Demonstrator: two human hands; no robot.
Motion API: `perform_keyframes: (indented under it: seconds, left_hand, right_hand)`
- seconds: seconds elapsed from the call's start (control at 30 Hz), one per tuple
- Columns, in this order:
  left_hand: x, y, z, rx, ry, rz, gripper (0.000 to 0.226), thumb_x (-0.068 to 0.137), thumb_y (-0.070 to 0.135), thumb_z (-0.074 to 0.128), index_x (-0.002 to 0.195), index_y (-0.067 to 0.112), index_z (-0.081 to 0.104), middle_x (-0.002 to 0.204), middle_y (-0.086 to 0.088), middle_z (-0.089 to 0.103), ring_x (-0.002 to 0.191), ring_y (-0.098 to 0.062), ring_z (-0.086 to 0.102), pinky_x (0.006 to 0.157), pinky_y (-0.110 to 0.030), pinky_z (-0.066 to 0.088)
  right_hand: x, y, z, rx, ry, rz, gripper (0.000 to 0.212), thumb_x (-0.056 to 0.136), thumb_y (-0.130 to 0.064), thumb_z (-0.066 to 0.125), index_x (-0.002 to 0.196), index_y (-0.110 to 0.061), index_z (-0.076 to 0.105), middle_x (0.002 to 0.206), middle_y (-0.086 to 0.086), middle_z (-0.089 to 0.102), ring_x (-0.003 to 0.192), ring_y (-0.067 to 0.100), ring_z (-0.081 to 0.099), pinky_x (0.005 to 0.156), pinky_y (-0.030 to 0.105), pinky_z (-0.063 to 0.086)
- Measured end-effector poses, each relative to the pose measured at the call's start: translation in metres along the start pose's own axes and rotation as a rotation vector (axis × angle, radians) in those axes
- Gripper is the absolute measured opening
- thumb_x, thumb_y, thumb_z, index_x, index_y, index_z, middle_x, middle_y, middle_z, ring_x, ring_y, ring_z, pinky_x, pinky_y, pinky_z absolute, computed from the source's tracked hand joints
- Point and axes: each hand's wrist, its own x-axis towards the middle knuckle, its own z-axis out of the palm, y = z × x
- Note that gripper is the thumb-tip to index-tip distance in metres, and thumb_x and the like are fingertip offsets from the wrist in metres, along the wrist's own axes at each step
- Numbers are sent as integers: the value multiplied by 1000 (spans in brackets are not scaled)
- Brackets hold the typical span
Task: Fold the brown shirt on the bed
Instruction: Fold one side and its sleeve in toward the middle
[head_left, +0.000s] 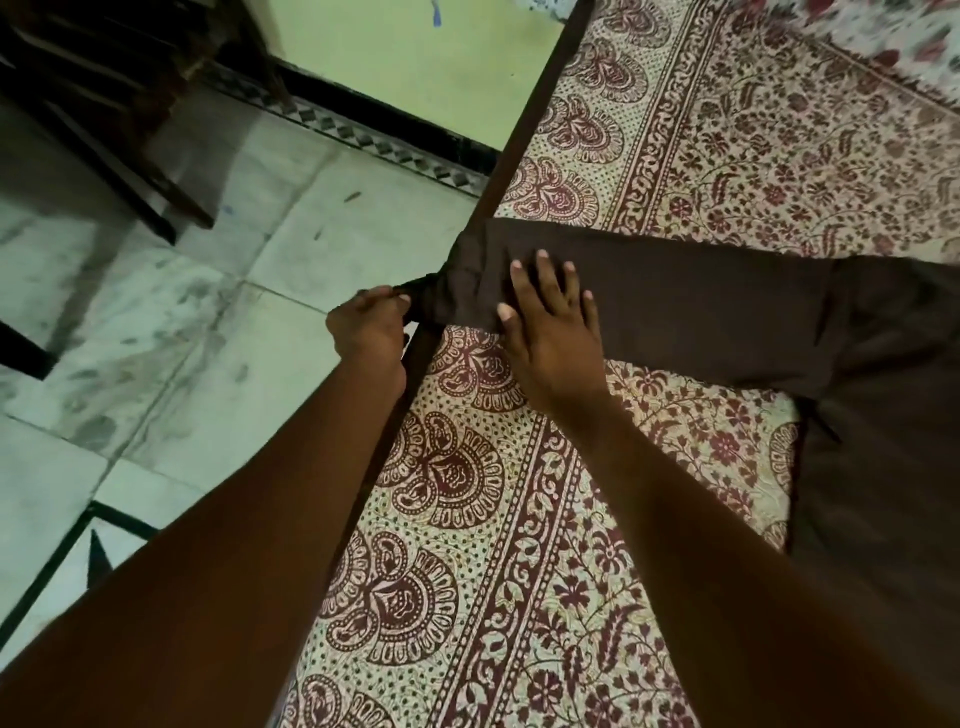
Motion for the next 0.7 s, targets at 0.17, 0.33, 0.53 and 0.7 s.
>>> perform_keyframes:
  seconds: [0.17,0.33,0.53,0.7]
  left_hand:
    - [-48,7,16,257,142,623,29,89,2,69,111,18,80,111,0,78,97,-7,70,87,-10,54]
    - [-112,-19,51,474,-243,1106,35,91,-2,62,120,12,77,124,-5,74,113,-14,69,100,-25,55]
    - [-188,-60,112,572,-506,1337,29,86,-8,59,106,6,75,118,-16,74,109,-30,70,95,-43,58]
    - [-253,-96,164,865,-462,1336,56,71,12,73,121,20,50,135,-10,58,123,-34,55,97,-50,45]
  right_hand:
    - [-5,14,-23,481,-11,45,46,110,-43,38,145,-20,59,155,5,52,148,18,42,125,45,29]
    - [-11,29,-82,1205,79,518,60,94,-72,50,95,-17,75,96,2,75,89,19,73,84,36,57]
    - [-53,107,-143,1411,142,731,28,95,-27,72,98,0,68,81,16,68,71,29,70,79,58,61]
    - [-115,199,-186,1463,286,910,29,102,-12,60,127,2,59,110,20,72,88,29,75,71,43,64]
